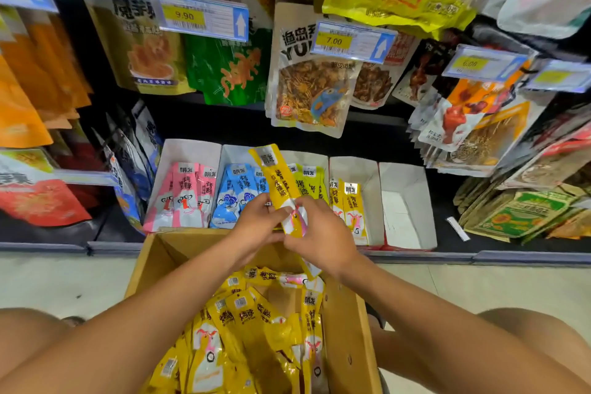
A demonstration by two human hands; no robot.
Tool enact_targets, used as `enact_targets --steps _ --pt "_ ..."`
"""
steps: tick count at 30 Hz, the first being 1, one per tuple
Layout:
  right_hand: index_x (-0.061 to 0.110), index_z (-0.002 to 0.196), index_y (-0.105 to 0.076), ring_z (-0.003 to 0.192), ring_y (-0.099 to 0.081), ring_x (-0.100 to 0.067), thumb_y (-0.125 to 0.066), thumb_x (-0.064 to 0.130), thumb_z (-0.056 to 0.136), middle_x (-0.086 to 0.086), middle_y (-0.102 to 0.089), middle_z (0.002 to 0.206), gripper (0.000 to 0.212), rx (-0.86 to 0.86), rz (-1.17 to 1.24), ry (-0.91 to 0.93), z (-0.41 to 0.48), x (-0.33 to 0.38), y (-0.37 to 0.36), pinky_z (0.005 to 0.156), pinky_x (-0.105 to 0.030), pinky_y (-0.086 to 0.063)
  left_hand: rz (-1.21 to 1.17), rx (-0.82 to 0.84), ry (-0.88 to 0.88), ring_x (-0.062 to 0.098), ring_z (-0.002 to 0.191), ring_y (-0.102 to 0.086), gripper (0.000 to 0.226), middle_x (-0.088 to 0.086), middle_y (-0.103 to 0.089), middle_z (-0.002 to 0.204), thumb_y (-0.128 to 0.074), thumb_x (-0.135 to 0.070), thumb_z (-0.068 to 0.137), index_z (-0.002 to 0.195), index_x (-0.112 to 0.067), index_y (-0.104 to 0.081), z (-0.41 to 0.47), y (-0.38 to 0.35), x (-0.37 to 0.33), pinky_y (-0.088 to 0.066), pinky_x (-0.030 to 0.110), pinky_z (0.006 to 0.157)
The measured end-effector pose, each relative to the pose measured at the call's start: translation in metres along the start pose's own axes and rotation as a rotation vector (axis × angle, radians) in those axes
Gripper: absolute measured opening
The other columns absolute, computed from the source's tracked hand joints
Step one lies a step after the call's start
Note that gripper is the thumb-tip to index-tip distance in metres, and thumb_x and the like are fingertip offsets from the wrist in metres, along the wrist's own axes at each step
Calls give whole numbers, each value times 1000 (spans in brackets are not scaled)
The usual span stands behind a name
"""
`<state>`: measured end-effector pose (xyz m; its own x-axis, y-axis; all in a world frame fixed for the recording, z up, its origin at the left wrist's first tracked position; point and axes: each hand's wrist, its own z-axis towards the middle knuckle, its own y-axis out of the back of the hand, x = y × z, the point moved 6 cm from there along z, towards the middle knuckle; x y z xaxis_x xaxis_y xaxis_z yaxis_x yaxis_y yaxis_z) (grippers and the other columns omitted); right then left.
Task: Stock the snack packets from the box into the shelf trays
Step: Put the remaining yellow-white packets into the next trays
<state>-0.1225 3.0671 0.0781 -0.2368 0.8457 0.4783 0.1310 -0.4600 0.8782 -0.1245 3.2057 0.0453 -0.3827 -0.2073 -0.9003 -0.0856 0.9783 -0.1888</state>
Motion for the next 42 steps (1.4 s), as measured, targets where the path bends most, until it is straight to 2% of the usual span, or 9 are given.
enact_targets --steps 3,8,12,15,23,31,36,40,42 --pt "40 130 -44 105 -60 -25 -69 54 69 3 -55 120 67 8 30 -48 11 -20 3 76 -35 -51 189 16 -46 22 109 -71 24 5 -72 119 -63 -30 102 126 -25 -62 10 -2 3 -59 36 80" --pt "36 135 -44 100 -56 -26 -73 53 77 -2 -53 114 66 -9 16 -219 39 -90 19 74 -32 -42 1070 48 -306 18 144 -38 49 -8 -46 154 -37 -57 105 152 -42 -40 22 17 23 -37 44 116" --pt "25 130 -51 102 -60 -37 -73 45 81 -12 -60 105 58 -31 -61 -343 62 -163 23 75 -36 -44 1494 122 -160 28 159 6 77 -4 -3 173 1 -81 88 159 -53 -7 36 39 70 -7 65 122" --pt "28 133 -49 101 -62 -40 -71 54 75 -21 -62 108 67 -3 -82 -445 79 -212 10 82 -41 -51 1642 170 -60 27 155 24 77 -6 19 170 6 -82 86 158 -53 9 40 46 96 9 66 121" --pt "25 141 -47 102 -63 -40 -66 49 81 -22 -60 118 67 91 -140 -499 116 -286 -44 83 -43 -54 1792 146 -43 39 146 38 76 1 45 157 -2 -82 93 141 -48 46 43 42 110 19 67 118" --pt "25 144 -40 106 -58 -40 -64 45 82 -21 -59 115 70 185 -245 -482 135 -322 -93 72 -39 -47 1815 115 -60 37 143 43 79 1 54 152 -2 -85 91 142 -47 46 47 45 118 26 67 114" --pt "24 148 -35 104 -61 -41 -63 37 92 -20 -50 129 64 220 -267 -514 134 -328 -106 70 -38 -47 1790 99 -135 39 149 34 84 2 43 160 -8 -87 91 151 -46 33 50 49 124 18 70 116" --pt "22 146 -37 108 -59 -43 -60 39 96 -21 -47 131 58 211 -273 -502 135 -331 -111 77 -44 -52 1831 105 -153 46 155 -6 89 12 0 172 -20 -85 93 164 -36 -1 51 52 128 -15 77 115" --pt "23 148 -35 112 -57 -43 -59 42 97 -20 -44 135 60 221 -261 -501 135 -331 -113 82 -48 -52 1823 110 -171 45 155 -2 88 11 3 171 -19 -86 93 164 -37 3 50 52 129 -11 77 117"
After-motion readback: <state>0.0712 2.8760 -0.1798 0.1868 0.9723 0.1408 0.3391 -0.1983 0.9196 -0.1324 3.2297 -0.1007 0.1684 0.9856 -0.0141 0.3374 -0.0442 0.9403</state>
